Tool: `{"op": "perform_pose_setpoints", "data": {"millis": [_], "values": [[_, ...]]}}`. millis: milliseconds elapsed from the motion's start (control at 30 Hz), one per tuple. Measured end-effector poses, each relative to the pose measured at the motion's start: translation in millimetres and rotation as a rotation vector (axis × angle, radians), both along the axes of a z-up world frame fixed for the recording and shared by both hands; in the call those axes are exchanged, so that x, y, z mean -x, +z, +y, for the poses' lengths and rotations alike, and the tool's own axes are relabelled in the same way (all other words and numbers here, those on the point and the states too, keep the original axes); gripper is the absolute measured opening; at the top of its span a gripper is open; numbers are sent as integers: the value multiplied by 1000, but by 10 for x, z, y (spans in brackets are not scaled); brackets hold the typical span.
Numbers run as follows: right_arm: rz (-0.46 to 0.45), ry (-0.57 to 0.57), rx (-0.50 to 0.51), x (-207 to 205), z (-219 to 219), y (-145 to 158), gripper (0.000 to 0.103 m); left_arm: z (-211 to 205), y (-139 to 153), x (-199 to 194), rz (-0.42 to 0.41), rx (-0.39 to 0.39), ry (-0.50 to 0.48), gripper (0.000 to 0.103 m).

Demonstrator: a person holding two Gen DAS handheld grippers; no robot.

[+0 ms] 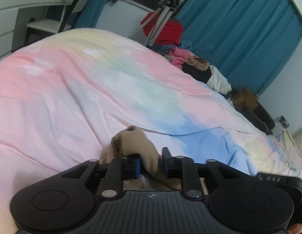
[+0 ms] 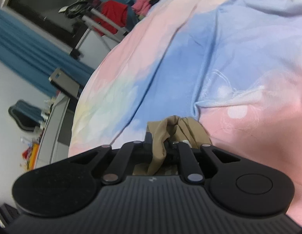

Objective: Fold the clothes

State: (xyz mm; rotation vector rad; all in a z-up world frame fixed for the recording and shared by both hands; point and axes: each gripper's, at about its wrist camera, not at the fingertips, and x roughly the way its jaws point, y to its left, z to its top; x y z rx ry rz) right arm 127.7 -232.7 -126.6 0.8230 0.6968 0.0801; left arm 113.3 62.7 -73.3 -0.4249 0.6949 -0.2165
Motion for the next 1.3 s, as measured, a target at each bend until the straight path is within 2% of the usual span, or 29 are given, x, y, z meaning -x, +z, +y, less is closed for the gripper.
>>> {"op": "perform_pose_setpoints", "data": {"millis": [33,67,100,133,200,333,467,600,767,933,1033,1133,1200,1300], "values": [[-31,18,25,40,33,68,39,-24,39,51,-16,-16,-15,40],[-63,36,50,80,66,136,61,-48,78,103,-31,-31,-31,46],[-94,53,75,120,99,204,73,-80,119,168,-50,-44,-47,62],[-127,64,111,171,141,265,75,-104,163,228,-74,-55,-54,73],[-195,78,192,282,232,382,75,-144,234,350,-135,-81,-43,82],[-235,104,299,304,326,433,75,-207,255,422,-169,-147,-60,83],[-210,124,391,124,399,343,74,-234,49,244,-47,-200,-62,82],[-184,143,482,-57,473,253,73,-281,-80,166,-27,-259,-58,83],[-168,139,472,-62,460,189,72,-279,-59,222,-45,-261,-37,82],[-193,138,475,262,489,311,72,-300,107,464,-91,-291,-40,82],[-197,145,516,480,545,358,72,-301,177,676,-101,-285,-48,82],[-167,167,554,585,619,311,72,-295,169,795,-70,-271,-59,82],[-138,184,574,584,663,246,72,-327,115,800,-34,-295,-73,82],[-111,192,581,547,677,151,73,-299,77,791,6,-276,-68,83]]}}
